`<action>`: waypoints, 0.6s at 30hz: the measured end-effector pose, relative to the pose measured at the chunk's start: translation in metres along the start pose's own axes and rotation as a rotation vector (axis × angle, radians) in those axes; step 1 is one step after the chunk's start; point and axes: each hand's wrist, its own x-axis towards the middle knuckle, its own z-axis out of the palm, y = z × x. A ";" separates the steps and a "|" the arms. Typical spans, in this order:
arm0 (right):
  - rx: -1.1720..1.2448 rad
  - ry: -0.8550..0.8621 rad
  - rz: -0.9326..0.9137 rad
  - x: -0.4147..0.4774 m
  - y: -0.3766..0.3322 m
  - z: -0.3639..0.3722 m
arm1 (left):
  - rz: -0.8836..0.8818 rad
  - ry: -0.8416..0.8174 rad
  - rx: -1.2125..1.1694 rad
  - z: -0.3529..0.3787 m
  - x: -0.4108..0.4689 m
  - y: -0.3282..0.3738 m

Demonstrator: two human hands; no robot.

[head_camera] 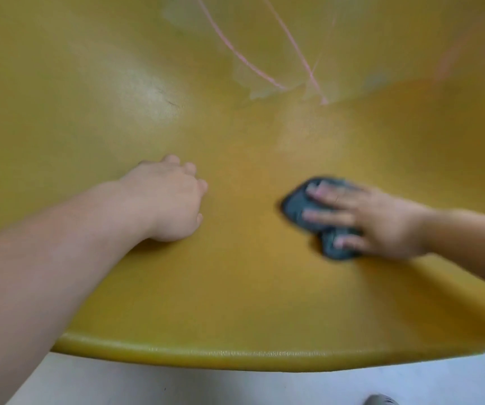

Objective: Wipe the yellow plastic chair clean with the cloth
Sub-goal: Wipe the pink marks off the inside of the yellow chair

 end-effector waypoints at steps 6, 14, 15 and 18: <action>-0.006 0.119 0.922 0.088 0.044 -0.014 | -0.038 0.110 -0.054 0.002 0.005 -0.002; 0.229 0.021 0.053 0.089 -0.161 -0.012 | -0.090 0.276 -0.198 0.006 0.017 -0.016; 0.263 -0.010 -0.059 0.073 -0.174 -0.013 | -0.087 0.269 -0.191 0.006 0.018 -0.016; 0.271 -0.060 -0.158 0.035 -0.151 -0.011 | -0.105 0.245 -0.177 0.005 0.017 -0.020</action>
